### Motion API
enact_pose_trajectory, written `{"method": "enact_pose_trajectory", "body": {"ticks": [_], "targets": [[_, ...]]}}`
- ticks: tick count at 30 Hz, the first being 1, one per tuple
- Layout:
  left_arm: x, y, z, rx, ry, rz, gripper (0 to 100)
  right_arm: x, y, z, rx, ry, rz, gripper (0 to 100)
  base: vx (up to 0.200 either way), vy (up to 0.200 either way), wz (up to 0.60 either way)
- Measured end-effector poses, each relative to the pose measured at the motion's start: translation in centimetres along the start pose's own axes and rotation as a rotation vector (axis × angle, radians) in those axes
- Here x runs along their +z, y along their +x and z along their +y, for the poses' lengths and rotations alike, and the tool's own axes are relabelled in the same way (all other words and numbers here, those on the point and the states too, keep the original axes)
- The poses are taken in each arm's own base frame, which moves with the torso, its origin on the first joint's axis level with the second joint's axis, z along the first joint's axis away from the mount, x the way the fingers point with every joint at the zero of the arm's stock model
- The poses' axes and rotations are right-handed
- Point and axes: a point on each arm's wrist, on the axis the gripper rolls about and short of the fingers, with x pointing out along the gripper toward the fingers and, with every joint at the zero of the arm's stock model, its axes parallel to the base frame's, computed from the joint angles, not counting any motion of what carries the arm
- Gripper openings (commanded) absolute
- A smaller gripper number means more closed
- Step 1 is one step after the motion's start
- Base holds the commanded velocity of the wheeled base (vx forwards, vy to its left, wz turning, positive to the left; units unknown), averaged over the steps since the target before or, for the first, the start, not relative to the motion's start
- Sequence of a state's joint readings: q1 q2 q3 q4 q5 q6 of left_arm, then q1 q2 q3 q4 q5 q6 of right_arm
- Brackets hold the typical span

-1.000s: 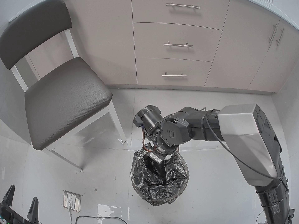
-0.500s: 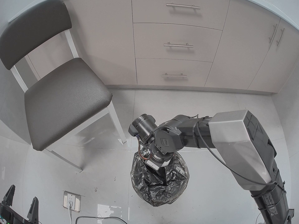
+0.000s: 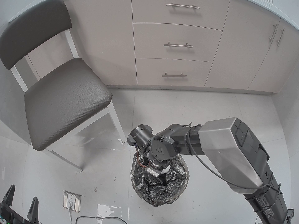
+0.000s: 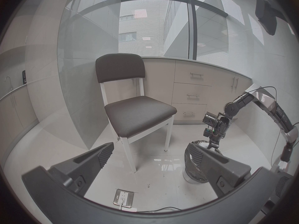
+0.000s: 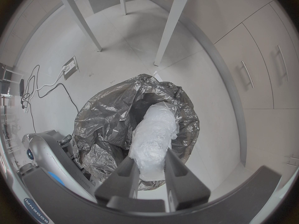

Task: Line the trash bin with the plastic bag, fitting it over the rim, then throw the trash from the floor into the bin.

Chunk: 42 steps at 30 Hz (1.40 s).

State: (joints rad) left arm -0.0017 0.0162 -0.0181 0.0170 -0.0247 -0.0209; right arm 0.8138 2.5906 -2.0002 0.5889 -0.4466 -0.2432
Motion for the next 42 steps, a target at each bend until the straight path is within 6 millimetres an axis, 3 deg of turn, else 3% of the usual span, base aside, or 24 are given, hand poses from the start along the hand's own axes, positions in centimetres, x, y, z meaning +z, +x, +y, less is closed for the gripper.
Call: {"method": "enact_pose_trajectory", "body": {"ticks": [27, 28, 42], "targets": [[0.0, 0.0, 0.0, 0.000, 0.000, 0.001, 100, -0.1, 1.1, 1.2, 0.010, -0.021, 0.013, 0, 0.000, 0.000, 0.00], [0.0, 0.0, 0.0, 0.000, 0.000, 0.001, 100, -0.1, 1.1, 1.2, 0.011, -0.021, 0.013, 100, 0.000, 0.000, 0.00], [0.0, 0.0, 0.0, 0.000, 0.000, 0.000, 100, -0.1, 1.1, 1.2, 0.012, -0.018, 0.011, 100, 0.000, 0.000, 0.00]]}}
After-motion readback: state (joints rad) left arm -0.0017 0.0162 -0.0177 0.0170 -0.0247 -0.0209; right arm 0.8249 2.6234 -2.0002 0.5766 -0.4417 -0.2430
